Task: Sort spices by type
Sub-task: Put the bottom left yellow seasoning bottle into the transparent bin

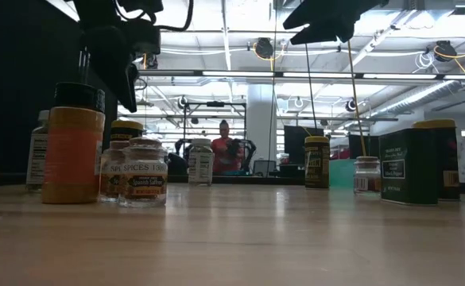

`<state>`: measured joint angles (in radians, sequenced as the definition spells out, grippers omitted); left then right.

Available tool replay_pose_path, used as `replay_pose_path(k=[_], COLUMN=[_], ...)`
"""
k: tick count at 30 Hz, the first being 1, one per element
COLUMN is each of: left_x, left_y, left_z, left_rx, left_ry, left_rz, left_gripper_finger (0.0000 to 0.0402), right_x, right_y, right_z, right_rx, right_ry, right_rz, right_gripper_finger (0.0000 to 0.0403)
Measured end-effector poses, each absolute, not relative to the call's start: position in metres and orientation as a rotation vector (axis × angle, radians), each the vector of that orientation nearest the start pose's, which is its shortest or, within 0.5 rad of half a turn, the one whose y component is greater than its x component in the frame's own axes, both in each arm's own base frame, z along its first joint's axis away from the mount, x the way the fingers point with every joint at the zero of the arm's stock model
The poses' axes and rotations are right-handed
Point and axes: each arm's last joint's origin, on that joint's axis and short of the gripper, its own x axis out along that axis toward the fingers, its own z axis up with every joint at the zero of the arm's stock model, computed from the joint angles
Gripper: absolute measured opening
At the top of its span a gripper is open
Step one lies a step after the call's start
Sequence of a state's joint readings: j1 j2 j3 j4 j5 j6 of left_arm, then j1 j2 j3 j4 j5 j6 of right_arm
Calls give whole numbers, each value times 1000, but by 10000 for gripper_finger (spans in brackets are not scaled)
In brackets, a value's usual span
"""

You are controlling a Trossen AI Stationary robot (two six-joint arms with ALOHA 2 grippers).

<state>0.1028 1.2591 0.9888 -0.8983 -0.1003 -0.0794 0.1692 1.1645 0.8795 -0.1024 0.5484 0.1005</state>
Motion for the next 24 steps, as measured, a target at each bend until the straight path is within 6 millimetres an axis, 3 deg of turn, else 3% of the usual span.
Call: replay_pose_path(k=[14, 24], left_x=[227, 227], left_y=[25, 28], left_z=[258, 258], left_rx=[-90, -37], left_ry=[1174, 1169], left_rz=[177, 261], left_gripper_finger=[248, 330], right_x=[252, 252], right_y=[28, 28], right_z=[300, 300], right_rx=[-39, -39], right_ry=[346, 346], right_rz=[-392, -392], right_gripper_finger=[338, 338])
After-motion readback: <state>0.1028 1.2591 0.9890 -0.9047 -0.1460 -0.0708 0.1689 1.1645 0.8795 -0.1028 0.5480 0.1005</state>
